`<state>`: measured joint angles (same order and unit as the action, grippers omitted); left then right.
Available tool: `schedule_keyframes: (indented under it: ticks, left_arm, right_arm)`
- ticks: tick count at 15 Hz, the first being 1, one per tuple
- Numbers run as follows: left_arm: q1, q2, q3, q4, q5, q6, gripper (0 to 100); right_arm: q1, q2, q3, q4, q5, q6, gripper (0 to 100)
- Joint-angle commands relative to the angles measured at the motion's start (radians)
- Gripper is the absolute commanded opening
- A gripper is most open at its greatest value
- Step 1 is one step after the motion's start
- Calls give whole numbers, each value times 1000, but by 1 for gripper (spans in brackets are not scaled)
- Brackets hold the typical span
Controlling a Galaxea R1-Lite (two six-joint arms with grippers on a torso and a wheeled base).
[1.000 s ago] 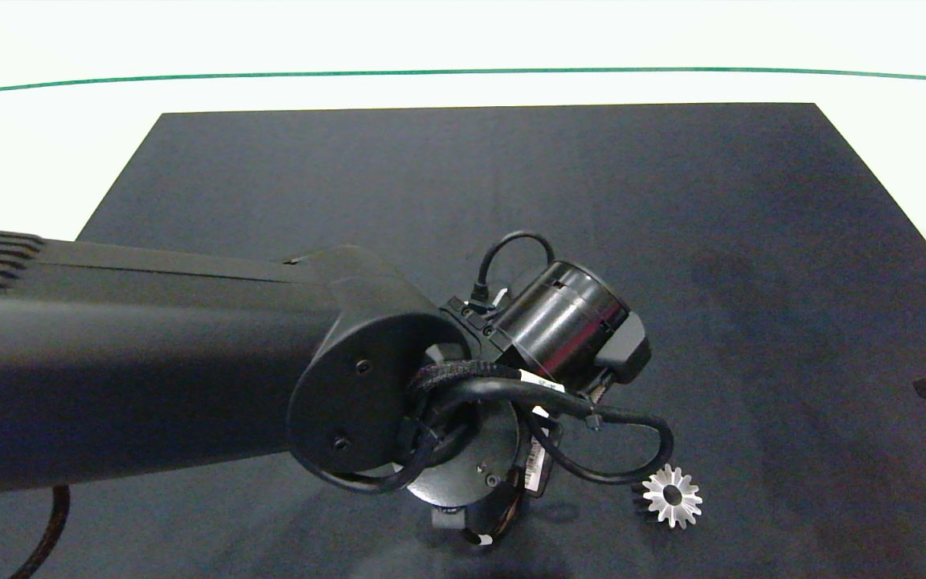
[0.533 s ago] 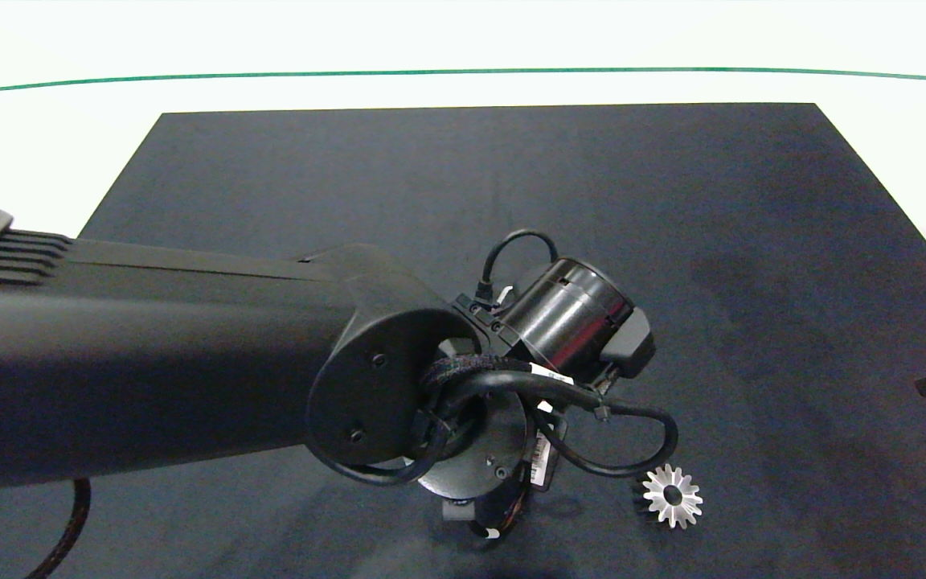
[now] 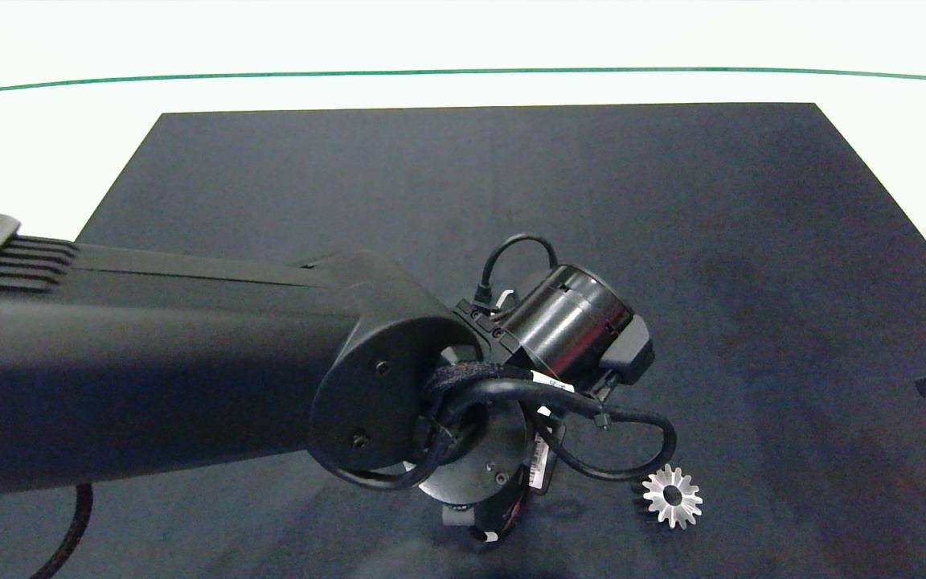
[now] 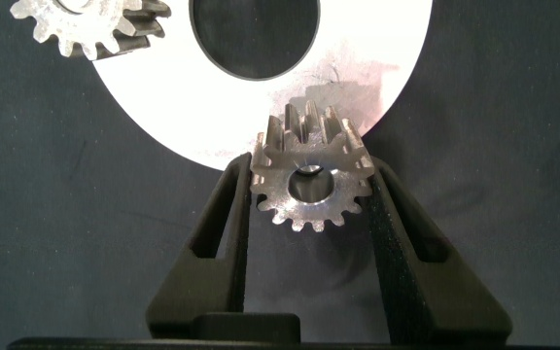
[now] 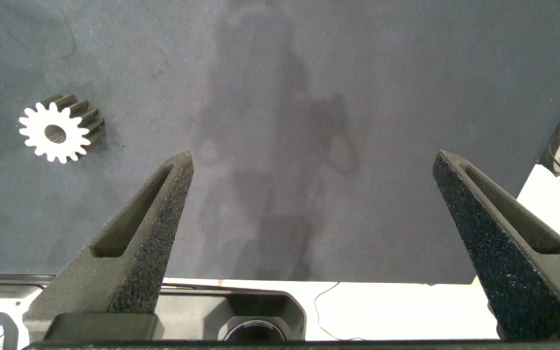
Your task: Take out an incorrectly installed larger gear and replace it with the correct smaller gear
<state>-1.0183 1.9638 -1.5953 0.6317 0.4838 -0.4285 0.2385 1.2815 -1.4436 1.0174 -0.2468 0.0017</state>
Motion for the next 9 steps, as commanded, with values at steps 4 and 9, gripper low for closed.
schedule_keyframes:
  ticks: [4,9]
  left_arm:
    - [0,-11,3,6,2,-4,100]
    - [30,-149,3,160,1,-68,100]
  right_arm:
    - [1,2,-1,6,4,0,100]
    - [1,7,2,6,8,1,100]
